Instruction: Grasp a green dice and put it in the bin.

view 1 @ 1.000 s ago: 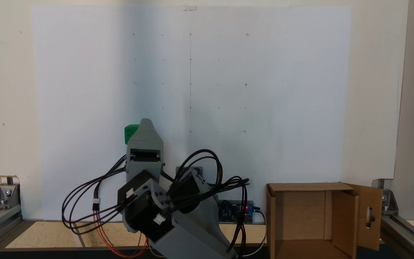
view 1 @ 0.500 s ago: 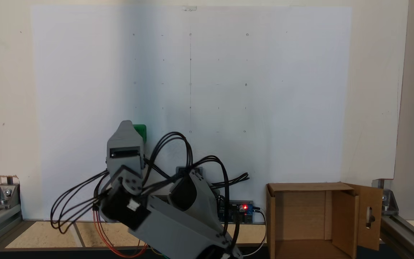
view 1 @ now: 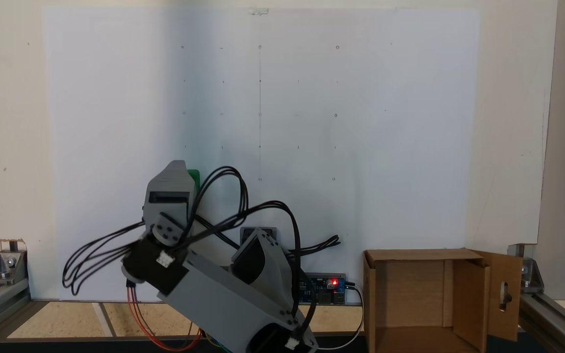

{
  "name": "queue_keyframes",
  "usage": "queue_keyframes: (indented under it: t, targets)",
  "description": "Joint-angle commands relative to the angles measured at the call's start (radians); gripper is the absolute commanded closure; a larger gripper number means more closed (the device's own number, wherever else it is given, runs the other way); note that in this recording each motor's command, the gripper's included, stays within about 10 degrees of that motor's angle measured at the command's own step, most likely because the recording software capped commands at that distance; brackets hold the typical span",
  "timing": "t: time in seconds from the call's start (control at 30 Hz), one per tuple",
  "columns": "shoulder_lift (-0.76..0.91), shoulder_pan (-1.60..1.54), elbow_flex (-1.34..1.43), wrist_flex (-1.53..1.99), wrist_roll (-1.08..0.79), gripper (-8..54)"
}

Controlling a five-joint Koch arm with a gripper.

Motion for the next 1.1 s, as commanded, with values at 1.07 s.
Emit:
queue_keyframes:
  t: [1.07]
  targets:
    - [0.015, -0.089, 0.172, -0.225, 0.14, 2.0]
